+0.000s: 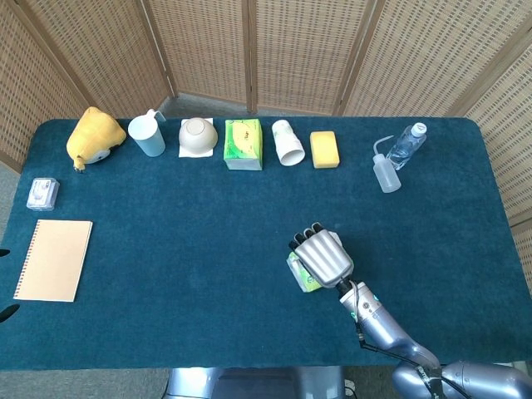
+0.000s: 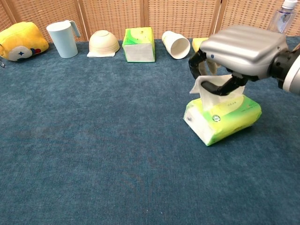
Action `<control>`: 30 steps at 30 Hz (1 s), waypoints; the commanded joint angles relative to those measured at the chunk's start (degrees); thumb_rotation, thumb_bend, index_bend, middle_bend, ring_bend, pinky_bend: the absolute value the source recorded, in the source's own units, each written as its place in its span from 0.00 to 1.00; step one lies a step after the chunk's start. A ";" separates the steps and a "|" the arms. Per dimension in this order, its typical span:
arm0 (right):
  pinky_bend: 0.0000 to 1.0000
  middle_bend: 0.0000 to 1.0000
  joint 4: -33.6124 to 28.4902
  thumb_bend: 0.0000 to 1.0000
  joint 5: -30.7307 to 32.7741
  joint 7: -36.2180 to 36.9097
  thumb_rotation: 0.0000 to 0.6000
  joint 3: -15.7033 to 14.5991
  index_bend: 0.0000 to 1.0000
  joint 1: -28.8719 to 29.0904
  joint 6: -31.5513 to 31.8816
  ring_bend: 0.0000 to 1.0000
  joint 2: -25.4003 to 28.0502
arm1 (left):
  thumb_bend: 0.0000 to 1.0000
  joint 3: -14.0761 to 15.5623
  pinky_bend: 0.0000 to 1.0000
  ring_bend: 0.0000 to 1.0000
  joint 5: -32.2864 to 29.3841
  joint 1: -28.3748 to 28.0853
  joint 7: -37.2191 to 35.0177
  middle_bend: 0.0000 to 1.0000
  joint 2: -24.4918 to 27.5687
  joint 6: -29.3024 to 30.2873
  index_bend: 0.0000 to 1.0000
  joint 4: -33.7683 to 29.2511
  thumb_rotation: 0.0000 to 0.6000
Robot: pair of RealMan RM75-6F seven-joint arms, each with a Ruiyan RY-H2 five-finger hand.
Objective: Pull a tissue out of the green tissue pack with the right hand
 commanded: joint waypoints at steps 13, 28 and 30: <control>0.46 0.56 -7.11 0.51 -15.44 -3.32 1.00 6.04 0.64 2.96 10.92 0.51 2.57 | 0.00 0.44 0.07 0.00 0.84 0.06 0.43 0.00 0.24 -0.30 0.22 -0.43 1.00; 0.46 0.56 -3.11 0.51 -7.50 -3.26 1.00 5.82 0.63 11.98 1.01 0.51 -11.12 | 0.00 0.62 0.07 0.00 0.69 -0.36 0.97 0.00 0.30 -1.43 0.22 -0.75 1.00; 0.46 0.56 -1.60 0.51 -6.17 -4.05 1.00 5.52 0.63 13.03 -0.15 0.51 -13.56 | 0.00 0.62 0.07 0.00 0.64 -0.43 0.66 0.00 0.38 -1.57 0.22 -0.67 1.00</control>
